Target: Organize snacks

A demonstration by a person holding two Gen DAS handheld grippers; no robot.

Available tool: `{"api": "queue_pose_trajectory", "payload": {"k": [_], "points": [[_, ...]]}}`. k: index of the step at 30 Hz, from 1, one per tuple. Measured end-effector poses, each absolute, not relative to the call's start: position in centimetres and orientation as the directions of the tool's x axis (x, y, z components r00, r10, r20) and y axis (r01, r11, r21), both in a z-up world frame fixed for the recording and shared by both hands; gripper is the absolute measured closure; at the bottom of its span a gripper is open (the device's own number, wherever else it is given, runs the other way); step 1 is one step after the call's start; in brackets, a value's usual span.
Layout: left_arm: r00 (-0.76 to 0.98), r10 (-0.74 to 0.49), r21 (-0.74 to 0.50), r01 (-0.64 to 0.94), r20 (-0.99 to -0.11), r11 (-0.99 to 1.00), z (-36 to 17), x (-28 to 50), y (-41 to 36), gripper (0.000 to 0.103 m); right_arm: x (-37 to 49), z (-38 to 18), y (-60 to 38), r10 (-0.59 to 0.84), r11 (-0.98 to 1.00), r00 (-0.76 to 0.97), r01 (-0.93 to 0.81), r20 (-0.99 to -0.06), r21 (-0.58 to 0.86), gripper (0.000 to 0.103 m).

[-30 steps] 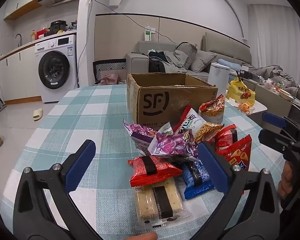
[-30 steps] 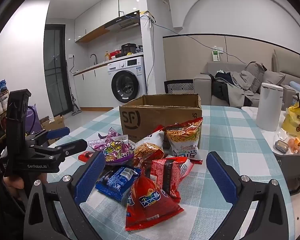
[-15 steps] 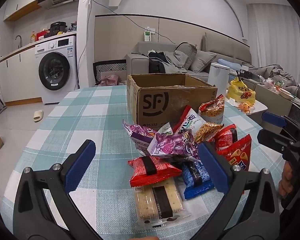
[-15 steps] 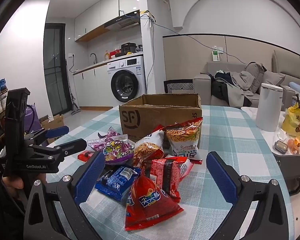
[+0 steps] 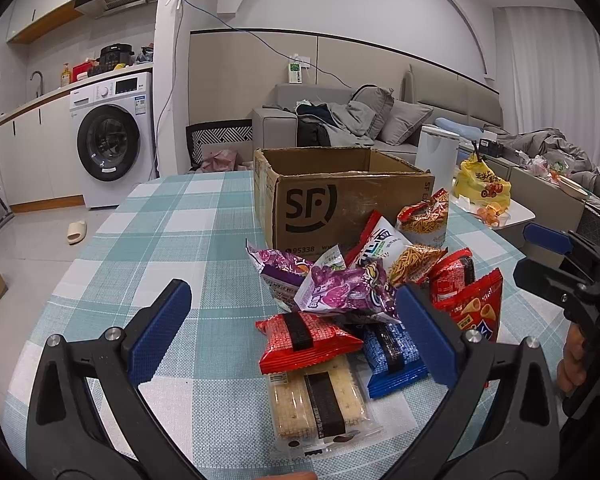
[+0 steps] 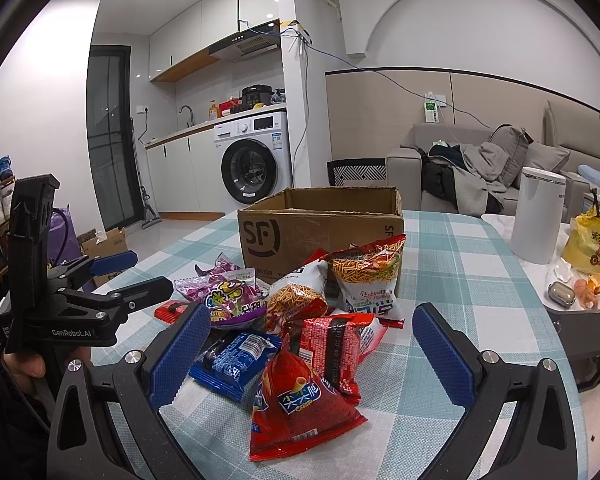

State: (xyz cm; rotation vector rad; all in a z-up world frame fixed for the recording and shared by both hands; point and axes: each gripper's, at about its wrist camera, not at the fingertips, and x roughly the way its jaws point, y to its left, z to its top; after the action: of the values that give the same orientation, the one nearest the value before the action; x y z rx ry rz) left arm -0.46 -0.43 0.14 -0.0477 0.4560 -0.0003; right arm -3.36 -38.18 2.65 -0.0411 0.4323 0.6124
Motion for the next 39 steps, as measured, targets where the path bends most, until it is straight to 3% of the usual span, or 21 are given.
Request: {"api": "queue_pose_trajectory", "payload": {"k": [39], "points": [[0.898,-0.007,-0.042,-0.013,-0.439,0.999,0.15,-0.49,-0.48,0.001,-3.41,2.54,-38.11,0.544,0.822,0.733,-0.564,-0.408,0.083,0.0]]}}
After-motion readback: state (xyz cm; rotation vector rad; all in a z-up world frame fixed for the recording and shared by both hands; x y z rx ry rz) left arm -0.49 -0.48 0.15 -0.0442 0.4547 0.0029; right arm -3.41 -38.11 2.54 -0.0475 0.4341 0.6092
